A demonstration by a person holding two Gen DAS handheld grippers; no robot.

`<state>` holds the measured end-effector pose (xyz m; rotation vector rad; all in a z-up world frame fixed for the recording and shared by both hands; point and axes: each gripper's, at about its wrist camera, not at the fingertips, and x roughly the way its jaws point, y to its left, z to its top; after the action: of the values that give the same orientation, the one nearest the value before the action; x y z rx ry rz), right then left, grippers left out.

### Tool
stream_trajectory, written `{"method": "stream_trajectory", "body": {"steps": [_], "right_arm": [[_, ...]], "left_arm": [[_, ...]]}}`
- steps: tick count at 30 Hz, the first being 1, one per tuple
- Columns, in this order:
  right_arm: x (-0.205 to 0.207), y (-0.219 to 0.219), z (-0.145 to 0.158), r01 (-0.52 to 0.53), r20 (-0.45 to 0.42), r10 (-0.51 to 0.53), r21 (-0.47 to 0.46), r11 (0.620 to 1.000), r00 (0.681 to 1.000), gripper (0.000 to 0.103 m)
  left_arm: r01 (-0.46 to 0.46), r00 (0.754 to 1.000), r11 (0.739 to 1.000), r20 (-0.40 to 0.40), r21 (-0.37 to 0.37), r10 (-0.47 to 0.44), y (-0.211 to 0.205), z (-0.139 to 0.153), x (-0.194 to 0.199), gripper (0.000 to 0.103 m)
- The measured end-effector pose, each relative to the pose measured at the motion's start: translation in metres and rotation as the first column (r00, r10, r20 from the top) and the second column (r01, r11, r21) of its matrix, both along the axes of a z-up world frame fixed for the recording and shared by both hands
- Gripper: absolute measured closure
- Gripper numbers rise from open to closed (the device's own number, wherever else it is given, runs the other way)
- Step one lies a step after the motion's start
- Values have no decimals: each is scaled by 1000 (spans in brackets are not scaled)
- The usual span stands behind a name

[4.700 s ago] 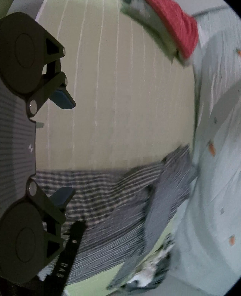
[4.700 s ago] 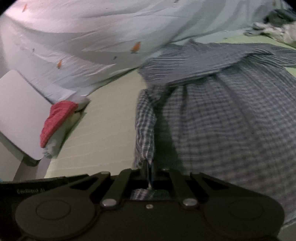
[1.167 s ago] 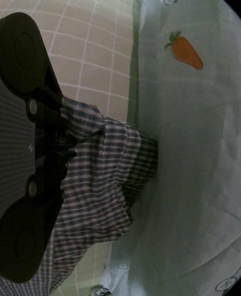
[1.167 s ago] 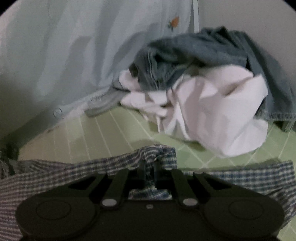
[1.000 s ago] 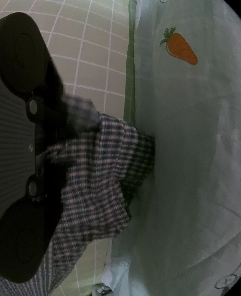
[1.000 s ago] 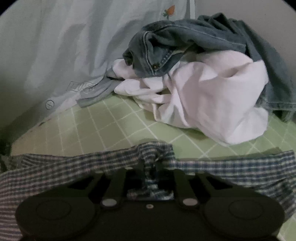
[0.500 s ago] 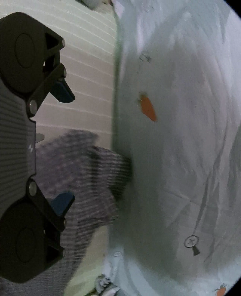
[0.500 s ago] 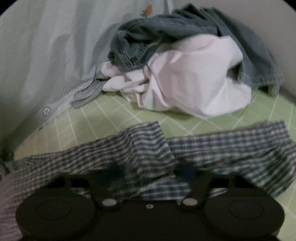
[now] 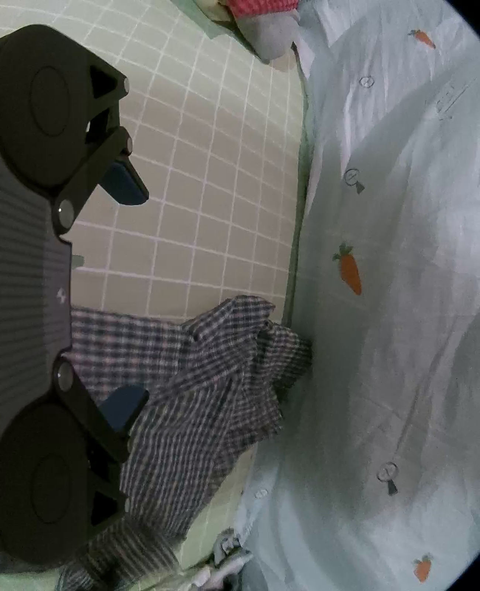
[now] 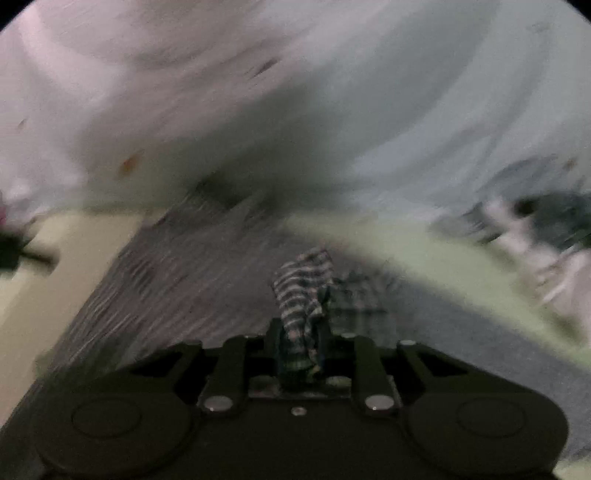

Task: Fold clothes

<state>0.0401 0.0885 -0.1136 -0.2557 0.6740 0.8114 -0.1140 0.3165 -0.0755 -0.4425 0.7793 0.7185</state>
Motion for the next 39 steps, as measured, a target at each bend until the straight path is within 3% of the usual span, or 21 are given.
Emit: {"method": "stream_trajectory", "body": {"steps": [2, 5, 7, 10, 17, 25, 29, 33, 35, 37, 39], "right_arm": [[-20, 9, -12, 13, -56, -16, -53, 999, 998, 57], [-34, 0, -19, 65, -144, -73, -53, 996, 987, 39], [-38, -10, -16, 107, -137, -113, -47, 993, 984, 12], [-35, -31, -13, 206, -113, -209, -30, 978, 971, 2], [-20, -68, -40, 362, -104, -367, -61, 930, 925, 0], [-4, -109, -71, 526, -86, -533, -93, 845, 841, 0], [-6, -107, -76, 515, -32, -516, -44, 856, 856, 0], [-8, -103, -79, 505, 7, -504, -11, 863, 863, 0], [-7, -102, -80, 501, 10, -501, -10, 865, 865, 0], [-8, -101, -80, 501, 13, -501, -9, 866, 866, 0], [-9, -100, -80, 500, 15, -500, -9, 866, 866, 0]], "left_arm": [[6, 1000, 1000, 19, -7, -6, -6, 6, -6, 0], [16, 999, 1000, 29, 1, -16, -16, 11, -12, 0], [23, 999, 1000, 23, 0, -23, -22, 11, -14, 0], [34, 999, 999, 19, -19, -34, -29, 8, -13, 0], [98, 995, 995, -9, -18, -98, -45, 1, -2, 0], [162, 984, 987, -65, -22, -163, -54, -17, 14, 0], [202, 976, 979, -75, -29, -203, -58, -24, 27, 0], [293, 954, 955, -48, -38, -295, -69, -27, 47, 2], [340, 939, 939, -33, -41, -342, -75, -28, 57, 8], [387, 921, 921, -19, -43, -388, -81, -30, 68, 21], [435, 900, 899, -3, -47, -435, -87, -31, 79, 26]]}}
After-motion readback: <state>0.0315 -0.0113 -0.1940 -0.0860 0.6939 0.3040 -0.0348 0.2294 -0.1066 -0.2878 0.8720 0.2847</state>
